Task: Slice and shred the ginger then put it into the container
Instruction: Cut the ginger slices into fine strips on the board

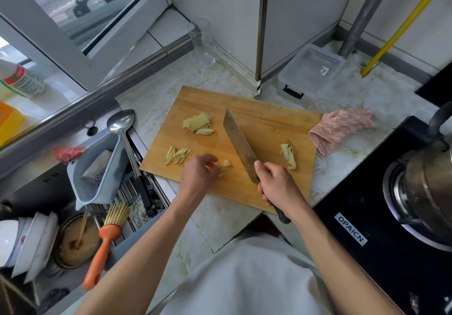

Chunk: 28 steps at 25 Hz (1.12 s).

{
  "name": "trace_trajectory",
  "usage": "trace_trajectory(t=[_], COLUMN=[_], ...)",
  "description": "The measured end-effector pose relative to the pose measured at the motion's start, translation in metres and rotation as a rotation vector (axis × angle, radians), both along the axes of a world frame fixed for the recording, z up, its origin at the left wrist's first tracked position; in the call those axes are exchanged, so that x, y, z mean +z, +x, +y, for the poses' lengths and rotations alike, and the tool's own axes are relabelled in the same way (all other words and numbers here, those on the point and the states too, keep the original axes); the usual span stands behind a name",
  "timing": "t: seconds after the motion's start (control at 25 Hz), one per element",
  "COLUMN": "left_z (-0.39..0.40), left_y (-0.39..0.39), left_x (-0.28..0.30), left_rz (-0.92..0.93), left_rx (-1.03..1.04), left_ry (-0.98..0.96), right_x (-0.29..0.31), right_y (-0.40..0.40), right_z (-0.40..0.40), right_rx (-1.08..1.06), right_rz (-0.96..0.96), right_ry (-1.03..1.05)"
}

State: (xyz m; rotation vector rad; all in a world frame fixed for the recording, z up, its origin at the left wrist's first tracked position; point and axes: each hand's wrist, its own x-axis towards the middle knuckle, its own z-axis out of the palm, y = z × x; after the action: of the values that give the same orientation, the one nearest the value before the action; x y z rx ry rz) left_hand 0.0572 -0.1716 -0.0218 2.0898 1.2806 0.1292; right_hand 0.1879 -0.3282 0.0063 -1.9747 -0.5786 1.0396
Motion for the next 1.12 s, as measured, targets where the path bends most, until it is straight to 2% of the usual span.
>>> trace_trajectory(t=[0.12,0.36,0.48,0.72,0.88,1.12], left_z=[-0.002,-0.019,-0.021,-0.007,0.028,0.037], left_y=[0.0,0.0,-0.013,-0.019,-0.031,-0.029], left_x=[-0.005,-0.003,-0.005,-0.001,0.007,0.013], left_rz=[0.0,-0.075,0.007,0.093,0.143,-0.083], left_rx=[-0.112,-0.01,-0.148,-0.292,-0.133,-0.061], left_ry=[0.042,0.081,0.19,0.24,0.285,0.262], right_x=[-0.003,-0.005,-0.006,-0.003,0.0,0.001], right_y=[0.003,0.008,0.007,0.005,0.007,0.0], right_z=[-0.004,-0.009,-0.008,-0.005,0.0,0.009], right_rx=[0.064,0.16,0.153,0.109,0.083,0.096], right_rz=[-0.085,-0.174,-0.17,-0.193,-0.203,-0.195], right_ry=[-0.005,-0.023,-0.022,0.02,0.042,0.03])
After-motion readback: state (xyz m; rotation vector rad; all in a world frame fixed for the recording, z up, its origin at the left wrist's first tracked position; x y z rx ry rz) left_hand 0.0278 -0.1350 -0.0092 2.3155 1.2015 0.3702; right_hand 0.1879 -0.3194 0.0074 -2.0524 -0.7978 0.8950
